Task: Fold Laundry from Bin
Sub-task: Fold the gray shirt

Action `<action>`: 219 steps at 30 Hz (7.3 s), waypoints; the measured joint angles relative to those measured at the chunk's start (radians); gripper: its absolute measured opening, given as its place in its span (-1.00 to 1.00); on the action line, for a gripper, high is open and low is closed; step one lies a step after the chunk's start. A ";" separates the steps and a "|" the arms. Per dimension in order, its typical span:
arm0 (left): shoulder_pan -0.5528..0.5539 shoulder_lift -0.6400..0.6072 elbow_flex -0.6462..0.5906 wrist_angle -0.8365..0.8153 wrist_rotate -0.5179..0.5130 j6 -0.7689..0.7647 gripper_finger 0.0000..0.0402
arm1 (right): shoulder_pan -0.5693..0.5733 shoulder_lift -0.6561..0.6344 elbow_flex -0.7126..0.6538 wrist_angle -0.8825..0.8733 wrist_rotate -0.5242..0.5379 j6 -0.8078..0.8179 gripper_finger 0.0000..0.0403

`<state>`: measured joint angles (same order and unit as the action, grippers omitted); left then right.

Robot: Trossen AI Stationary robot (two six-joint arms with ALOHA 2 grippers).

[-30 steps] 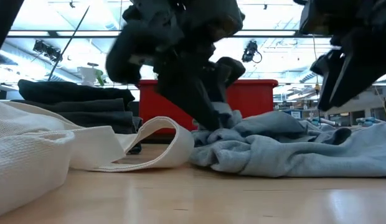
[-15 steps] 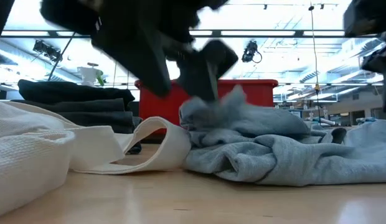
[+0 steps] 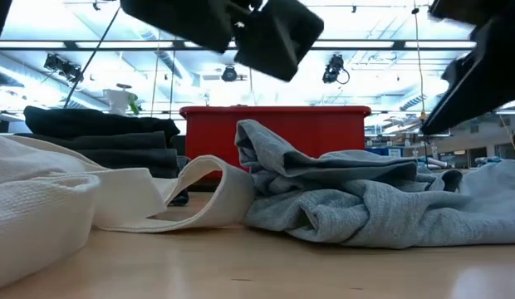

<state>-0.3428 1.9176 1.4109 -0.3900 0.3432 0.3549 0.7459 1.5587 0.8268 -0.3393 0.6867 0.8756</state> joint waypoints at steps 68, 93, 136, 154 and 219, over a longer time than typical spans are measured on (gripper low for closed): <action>-0.044 0.138 -0.001 0.172 -0.447 0.560 0.01 | 0.060 0.015 0.068 -0.360 -0.043 0.410 -0.34; -0.046 0.222 -0.001 0.313 -0.376 0.580 -0.84 | 0.162 0.075 0.069 -0.072 0.027 0.330 -0.36; 0.358 0.117 -0.001 0.476 0.162 -0.322 -1.00 | 0.103 -0.009 -0.153 0.121 0.020 0.373 -0.81; 0.333 0.190 -0.001 0.471 -0.097 -0.124 -0.53 | 0.148 -0.105 -0.155 -0.222 -0.279 0.664 -0.81; -0.043 0.210 0.002 0.367 -0.816 0.658 0.94 | 0.235 -0.219 -0.155 -0.173 0.135 0.583 -0.90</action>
<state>-0.3862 2.1276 1.4132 -0.0228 -0.4726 1.0131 0.9813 1.3399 0.6716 -0.5123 0.8215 1.4591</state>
